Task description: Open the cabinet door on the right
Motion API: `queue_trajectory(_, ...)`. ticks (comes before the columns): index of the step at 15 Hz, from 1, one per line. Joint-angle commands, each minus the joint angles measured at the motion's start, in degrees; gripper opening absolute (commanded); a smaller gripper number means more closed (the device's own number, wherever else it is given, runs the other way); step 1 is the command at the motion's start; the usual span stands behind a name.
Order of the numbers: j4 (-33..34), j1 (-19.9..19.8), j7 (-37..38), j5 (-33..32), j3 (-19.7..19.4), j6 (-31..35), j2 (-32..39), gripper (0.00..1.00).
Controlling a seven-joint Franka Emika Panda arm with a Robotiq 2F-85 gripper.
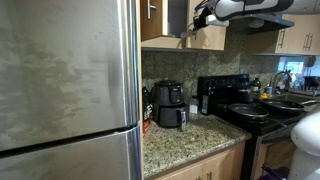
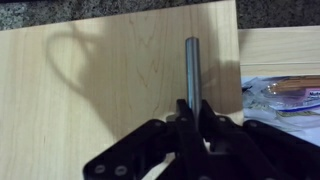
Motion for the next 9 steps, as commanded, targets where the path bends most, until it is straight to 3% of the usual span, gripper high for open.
queue_trajectory(1, 0.27, -1.91, -0.71, 1.17, 1.44, -0.02, 0.07, 0.04)
queue_trajectory(4, -1.07, -7.12, 4.41, -4.38, 2.26, -2.07, -3.13, 0.04)
queue_trajectory(9, -8.78, -7.97, 5.71, -1.63, 0.82, -2.33, -10.93, 0.04)
